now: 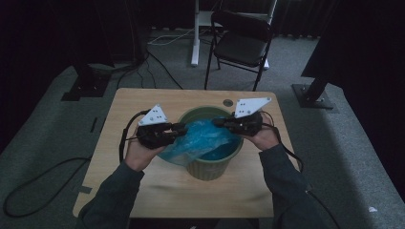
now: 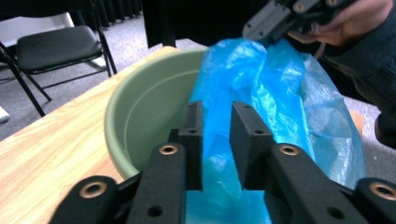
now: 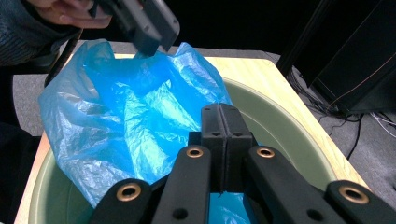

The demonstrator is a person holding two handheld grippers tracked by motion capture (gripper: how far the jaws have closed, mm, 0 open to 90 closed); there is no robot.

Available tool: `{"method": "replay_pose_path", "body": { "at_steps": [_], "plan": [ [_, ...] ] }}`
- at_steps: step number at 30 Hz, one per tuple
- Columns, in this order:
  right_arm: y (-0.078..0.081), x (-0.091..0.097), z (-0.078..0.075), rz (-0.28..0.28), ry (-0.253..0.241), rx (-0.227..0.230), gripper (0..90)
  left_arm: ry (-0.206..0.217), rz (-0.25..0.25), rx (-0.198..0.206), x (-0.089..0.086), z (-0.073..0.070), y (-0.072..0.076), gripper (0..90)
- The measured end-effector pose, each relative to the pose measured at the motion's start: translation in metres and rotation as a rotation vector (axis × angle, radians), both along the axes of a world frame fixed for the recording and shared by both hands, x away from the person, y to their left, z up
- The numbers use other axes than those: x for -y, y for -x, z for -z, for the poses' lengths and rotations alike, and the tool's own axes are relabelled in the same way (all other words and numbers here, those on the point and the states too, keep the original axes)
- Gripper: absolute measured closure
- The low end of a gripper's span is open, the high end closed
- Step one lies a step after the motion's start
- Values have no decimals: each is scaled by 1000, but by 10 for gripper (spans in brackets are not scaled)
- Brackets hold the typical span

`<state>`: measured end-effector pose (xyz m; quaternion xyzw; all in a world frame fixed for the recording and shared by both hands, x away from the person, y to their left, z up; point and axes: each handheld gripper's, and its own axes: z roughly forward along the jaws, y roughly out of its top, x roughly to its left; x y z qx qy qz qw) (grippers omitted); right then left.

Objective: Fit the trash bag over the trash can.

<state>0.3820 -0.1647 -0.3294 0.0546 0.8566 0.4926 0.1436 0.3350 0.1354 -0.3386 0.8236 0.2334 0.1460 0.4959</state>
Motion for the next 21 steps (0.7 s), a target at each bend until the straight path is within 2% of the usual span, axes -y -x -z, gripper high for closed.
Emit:
{"method": "replay_pose_path", "body": {
  "at_steps": [3, 6, 9, 11, 13, 16, 21],
  "plan": [
    [0, 0, 0, 9, -1, 1, 897, -17, 19, -14, 5, 3, 0, 688],
    [0, 1, -1, 13, -7, 5, 896, -47, 14, -26, 10, 6, -2, 677],
    [0, 3, -3, 19, -18, 7, 896, -92, -3, -11, 16, 9, -2, 740],
    [0, 5, -4, 21, -25, 10, 897, -118, -13, 2, 19, 10, -2, 828],
    [0, 7, -5, 27, -32, 13, 897, -120, -19, 7, 20, 11, -2, 894],
    [1, 10, -7, 33, -33, 19, 897, -129, -21, 19, 19, 10, -1, 897],
    [2, 15, -8, 41, -46, 21, 897, -111, -50, 28, 8, 7, 0, 898]
  ]
}}
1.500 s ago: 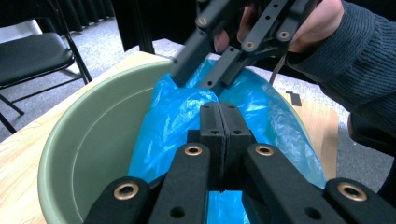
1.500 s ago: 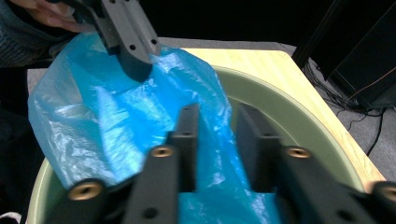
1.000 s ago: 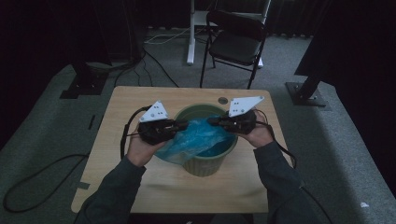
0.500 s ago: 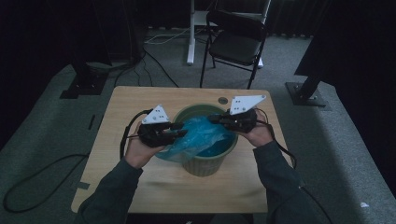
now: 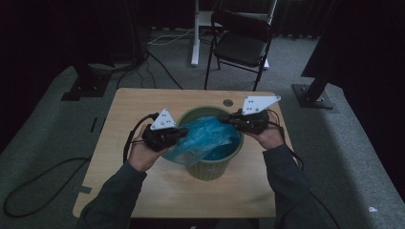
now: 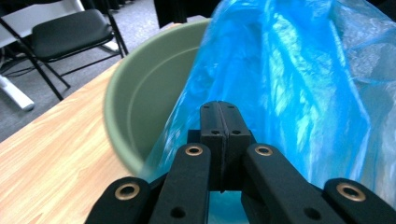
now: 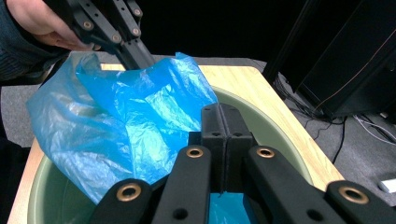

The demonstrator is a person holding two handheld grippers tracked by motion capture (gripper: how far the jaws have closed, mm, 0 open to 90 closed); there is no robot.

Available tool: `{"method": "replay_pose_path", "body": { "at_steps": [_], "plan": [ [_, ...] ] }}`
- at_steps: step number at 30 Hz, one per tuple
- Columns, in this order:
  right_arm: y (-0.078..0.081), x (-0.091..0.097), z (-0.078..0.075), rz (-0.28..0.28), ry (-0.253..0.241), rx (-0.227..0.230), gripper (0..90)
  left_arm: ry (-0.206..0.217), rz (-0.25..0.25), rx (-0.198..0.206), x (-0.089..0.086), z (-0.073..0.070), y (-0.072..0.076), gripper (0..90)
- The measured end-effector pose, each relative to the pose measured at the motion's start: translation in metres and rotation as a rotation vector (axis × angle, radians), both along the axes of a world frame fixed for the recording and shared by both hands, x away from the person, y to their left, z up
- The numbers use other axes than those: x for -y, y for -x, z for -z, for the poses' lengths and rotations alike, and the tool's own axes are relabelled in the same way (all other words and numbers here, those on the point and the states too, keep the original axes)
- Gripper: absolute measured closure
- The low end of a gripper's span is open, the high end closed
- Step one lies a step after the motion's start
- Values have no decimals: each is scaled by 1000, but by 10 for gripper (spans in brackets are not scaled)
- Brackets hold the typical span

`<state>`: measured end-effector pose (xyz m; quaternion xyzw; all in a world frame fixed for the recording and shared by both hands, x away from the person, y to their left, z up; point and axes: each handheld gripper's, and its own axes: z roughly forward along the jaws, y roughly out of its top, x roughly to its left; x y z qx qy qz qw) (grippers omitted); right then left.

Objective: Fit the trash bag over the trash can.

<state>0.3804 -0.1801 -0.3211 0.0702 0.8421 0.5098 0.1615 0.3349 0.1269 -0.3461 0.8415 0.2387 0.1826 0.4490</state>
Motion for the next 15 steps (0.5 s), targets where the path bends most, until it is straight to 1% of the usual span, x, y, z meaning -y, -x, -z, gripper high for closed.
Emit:
{"method": "replay_pose_path", "body": {
  "at_steps": [6, 9, 15],
  "plan": [
    [0, 5, 6, 10, -1, -12, 897, 20, -51, 4, -15, -1, -3, 897],
    [0, 6, 9, 13, 4, -18, 897, 36, -73, -1, -23, 0, -4, 897],
    [0, 13, 16, 24, 5, -31, 897, 41, -105, -11, -35, 2, -5, 897]
  ]
}}
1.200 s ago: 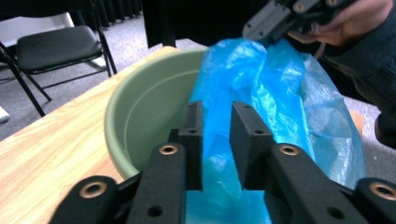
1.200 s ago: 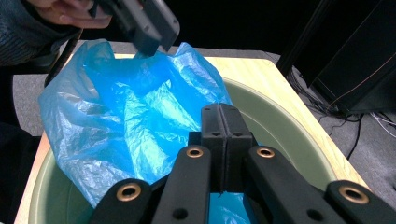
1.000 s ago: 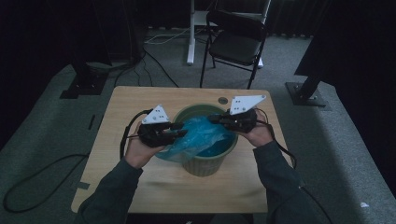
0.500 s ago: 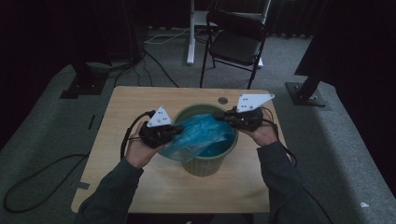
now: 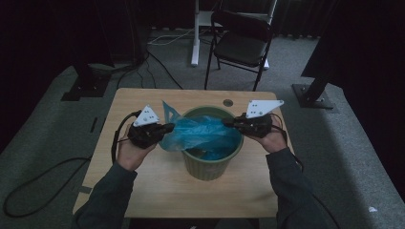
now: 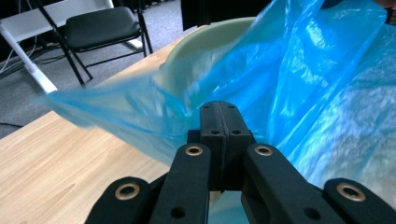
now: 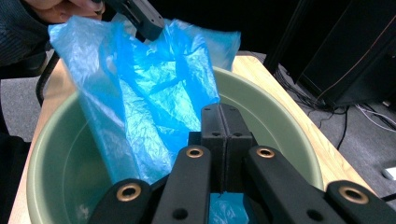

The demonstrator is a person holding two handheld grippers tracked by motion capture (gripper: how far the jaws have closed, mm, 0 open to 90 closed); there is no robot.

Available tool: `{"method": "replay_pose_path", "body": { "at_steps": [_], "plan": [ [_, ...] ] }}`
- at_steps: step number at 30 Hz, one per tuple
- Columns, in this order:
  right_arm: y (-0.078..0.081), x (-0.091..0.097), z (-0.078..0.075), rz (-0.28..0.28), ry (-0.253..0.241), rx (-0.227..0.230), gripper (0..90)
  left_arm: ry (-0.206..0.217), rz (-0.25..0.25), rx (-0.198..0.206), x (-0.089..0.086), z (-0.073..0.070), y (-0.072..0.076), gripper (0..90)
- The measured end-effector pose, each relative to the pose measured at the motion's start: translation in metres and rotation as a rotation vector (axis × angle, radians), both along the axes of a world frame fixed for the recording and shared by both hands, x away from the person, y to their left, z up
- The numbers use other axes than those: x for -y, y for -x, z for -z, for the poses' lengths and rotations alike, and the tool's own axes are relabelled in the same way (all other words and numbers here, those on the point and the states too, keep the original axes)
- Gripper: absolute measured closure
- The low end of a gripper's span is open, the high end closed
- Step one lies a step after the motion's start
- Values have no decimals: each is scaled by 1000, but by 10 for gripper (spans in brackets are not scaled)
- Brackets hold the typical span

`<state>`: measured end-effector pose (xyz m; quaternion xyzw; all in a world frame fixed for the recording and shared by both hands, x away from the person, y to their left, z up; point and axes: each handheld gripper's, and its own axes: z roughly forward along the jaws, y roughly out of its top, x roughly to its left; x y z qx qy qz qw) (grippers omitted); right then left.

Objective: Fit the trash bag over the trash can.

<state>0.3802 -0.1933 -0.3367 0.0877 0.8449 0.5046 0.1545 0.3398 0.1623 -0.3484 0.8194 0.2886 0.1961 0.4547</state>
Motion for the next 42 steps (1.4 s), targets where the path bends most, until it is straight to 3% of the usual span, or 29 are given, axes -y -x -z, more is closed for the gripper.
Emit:
{"method": "replay_pose_path", "body": {
  "at_steps": [25, 42],
  "plan": [
    [5, 45, 19, 92, -5, -31, 897, 34, -136, -49, -34, 12, -16, 897],
    [7, 67, 22, 143, -26, -39, 897, 51, -172, -65, -41, 14, -25, 897]
  ]
}}
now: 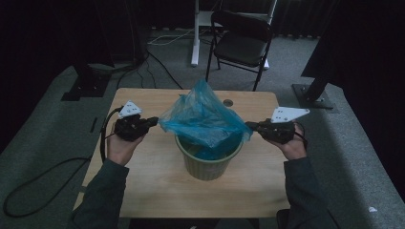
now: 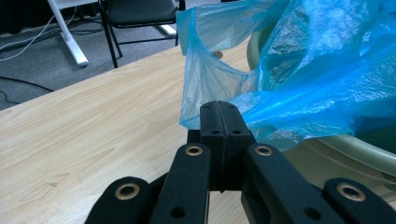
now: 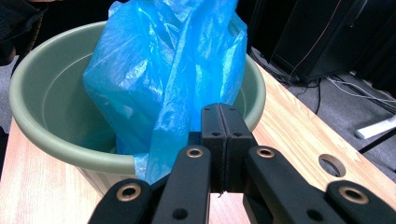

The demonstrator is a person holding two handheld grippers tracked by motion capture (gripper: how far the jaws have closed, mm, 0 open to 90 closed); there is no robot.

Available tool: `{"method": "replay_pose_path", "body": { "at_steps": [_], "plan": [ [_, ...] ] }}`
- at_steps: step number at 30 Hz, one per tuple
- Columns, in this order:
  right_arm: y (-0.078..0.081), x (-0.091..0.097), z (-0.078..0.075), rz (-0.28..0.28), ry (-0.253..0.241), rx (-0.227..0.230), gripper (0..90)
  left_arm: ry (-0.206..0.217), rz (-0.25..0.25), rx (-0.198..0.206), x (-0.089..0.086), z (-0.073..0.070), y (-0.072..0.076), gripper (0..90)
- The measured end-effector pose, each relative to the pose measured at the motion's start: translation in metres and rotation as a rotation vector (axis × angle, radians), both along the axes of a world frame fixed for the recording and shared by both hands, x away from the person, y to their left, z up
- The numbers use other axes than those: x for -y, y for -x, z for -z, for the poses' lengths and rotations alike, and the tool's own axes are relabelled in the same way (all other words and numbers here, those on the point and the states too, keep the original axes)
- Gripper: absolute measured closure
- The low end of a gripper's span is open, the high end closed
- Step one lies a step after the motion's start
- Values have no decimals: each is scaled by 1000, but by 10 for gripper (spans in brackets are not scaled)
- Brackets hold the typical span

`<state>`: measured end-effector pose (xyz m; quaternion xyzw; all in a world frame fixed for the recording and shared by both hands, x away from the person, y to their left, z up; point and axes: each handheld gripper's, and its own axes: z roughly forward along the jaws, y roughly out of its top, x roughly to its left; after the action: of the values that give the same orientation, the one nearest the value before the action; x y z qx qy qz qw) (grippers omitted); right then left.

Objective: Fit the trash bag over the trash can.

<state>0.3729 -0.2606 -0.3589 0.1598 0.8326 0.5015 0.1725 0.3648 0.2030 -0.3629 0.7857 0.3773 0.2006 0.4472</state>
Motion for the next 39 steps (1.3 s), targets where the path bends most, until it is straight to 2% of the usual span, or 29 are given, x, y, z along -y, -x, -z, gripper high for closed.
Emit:
{"method": "replay_pose_path", "body": {
  "at_steps": [8, 12, 15, 18, 20, 28, 32, 39],
  "plan": [
    [0, -5, 2, -18, -4, -7, 897, -3, 14, -3, 4, 0, 1, 897],
    [1, -14, 5, -44, 8, -15, 897, -2, 34, -3, 9, 1, 1, 897],
    [2, -23, 9, -71, 35, -25, 894, -8, 49, -4, 14, 1, 1, 896],
    [1, -27, 9, -104, 41, -48, 782, -15, 60, -3, 17, 2, 1, 896],
    [1, -27, 6, -93, 32, -43, 691, -16, 64, -1, 19, 2, 1, 895],
    [-7, -33, -16, -71, -24, -22, 583, -14, 67, 2, 21, 1, 0, 895],
    [-15, -43, -23, -59, -21, -36, 566, -15, 69, 3, 22, 1, 0, 894],
    [-32, -56, -29, 3, -33, -58, 561, -10, 68, 6, 21, 2, 0, 893]
  ]
}}
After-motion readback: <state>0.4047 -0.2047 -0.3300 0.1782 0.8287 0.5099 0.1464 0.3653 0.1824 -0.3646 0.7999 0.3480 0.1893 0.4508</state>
